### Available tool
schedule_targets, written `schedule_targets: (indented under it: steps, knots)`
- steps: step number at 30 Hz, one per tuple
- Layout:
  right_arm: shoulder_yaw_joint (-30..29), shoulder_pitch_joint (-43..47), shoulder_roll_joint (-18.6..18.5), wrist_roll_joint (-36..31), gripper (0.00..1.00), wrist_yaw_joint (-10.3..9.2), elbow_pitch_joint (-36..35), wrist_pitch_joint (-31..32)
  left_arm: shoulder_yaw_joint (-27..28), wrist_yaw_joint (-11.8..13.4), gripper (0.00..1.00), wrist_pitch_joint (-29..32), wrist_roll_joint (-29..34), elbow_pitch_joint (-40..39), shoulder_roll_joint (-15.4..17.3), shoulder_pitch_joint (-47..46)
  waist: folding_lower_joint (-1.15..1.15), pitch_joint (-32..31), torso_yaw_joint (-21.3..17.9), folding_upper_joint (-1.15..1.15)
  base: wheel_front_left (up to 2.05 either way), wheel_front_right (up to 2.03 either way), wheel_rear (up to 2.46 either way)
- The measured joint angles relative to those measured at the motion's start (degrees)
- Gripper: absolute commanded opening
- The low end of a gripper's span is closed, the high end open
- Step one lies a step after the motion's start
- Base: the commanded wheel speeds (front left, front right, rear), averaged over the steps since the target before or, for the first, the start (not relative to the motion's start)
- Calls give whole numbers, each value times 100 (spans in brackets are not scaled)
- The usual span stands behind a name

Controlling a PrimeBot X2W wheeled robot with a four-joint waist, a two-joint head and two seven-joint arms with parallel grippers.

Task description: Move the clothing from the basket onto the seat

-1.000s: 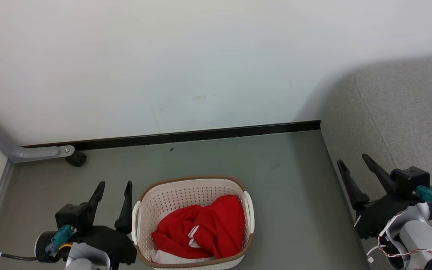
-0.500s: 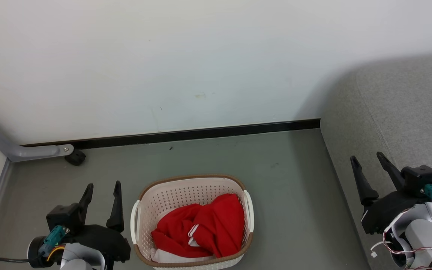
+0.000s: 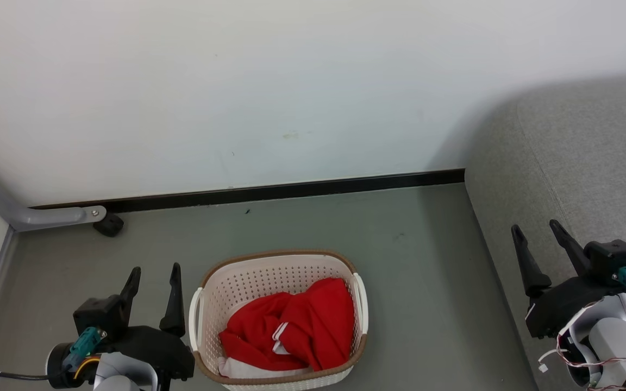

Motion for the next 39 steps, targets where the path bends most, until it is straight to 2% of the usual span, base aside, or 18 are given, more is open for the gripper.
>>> schedule_targets:
  steps: [17, 33, 39]
  knots:
    - [-112, -82, 5, 0, 100, -99, -265, -1, 33, -103, 100, 0, 59, -78, -81, -7, 0, 539, 0, 0, 0, 0, 0]
    - [-234, -422, -46, 33, 100, -127, -525, -2, -190, -296, 100, 0, 266, -121, -448, -609, 1, 1621, -38, 0, 0, 0, 0]
    - [-230, -692, -47, 0, 100, -127, -661, -7, -267, -320, 100, 0, 281, -20, -487, -962, 0, 2050, -59, 0, 0, 0, 0]
